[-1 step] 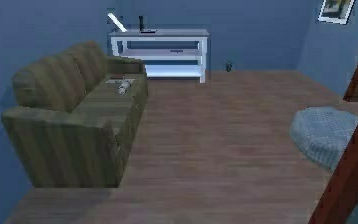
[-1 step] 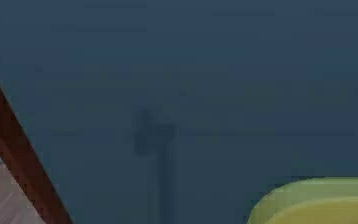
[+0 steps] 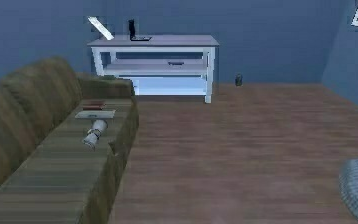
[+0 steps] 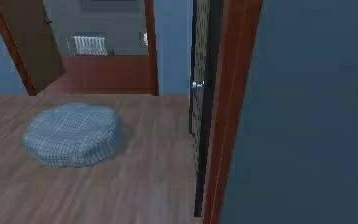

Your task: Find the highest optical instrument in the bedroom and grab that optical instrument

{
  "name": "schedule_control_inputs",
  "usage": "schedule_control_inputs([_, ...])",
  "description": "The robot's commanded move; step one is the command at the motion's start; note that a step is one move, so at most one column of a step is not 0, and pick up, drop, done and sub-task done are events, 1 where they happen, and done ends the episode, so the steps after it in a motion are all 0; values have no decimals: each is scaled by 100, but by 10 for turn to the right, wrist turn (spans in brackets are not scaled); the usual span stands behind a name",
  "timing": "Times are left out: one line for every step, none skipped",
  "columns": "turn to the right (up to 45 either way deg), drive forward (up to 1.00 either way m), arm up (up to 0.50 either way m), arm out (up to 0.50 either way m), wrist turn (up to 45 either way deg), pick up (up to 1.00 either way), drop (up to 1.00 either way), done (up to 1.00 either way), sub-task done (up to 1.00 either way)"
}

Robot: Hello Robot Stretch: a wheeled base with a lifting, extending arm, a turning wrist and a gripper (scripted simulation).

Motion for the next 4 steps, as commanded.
schedule_control_inputs([270,0,0,0,0,0,0,0,0])
schedule_control_inputs([0,100,0,0,0,0,0,0,0])
schedule_control_inputs([60,0,0,0,0,0,0,0,0])
schedule_control_inputs([0,80,0,0,0,0,0,0,0])
